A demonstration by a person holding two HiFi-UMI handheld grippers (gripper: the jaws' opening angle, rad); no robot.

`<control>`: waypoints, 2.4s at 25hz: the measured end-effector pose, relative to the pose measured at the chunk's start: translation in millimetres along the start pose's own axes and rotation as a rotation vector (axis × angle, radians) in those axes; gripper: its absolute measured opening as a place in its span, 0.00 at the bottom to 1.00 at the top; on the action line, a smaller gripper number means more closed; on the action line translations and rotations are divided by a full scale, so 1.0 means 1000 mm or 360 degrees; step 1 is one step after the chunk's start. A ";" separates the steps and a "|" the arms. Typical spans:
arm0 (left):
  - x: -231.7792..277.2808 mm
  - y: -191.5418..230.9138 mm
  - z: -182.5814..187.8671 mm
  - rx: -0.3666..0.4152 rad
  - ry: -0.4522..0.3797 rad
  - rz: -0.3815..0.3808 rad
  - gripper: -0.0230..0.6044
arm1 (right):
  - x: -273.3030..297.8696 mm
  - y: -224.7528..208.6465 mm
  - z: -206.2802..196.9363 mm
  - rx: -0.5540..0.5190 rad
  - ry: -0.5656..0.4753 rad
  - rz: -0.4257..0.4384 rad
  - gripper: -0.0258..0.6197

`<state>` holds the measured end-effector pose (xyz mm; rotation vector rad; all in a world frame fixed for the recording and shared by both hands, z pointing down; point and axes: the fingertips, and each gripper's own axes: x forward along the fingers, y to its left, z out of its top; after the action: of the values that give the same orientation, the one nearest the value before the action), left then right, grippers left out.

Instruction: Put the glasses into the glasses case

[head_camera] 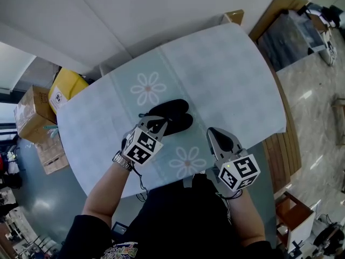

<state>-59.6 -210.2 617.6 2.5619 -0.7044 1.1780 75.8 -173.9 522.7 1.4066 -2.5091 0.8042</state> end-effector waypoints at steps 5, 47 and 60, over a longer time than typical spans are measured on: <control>0.013 -0.004 -0.007 0.0123 0.0114 -0.0044 0.08 | -0.002 -0.005 -0.002 0.0018 -0.0005 -0.0023 0.08; 0.042 -0.028 -0.029 0.0404 0.0456 -0.0127 0.18 | -0.036 -0.019 -0.004 0.0067 -0.0086 -0.0054 0.08; -0.028 -0.046 0.017 0.0013 -0.0048 0.0138 0.21 | -0.053 0.008 0.012 -0.0129 -0.0093 0.0137 0.08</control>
<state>-40.4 -168.3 585.2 2.5846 -0.8271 1.1726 99.6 -137.5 489.7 1.3234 -2.6304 0.6764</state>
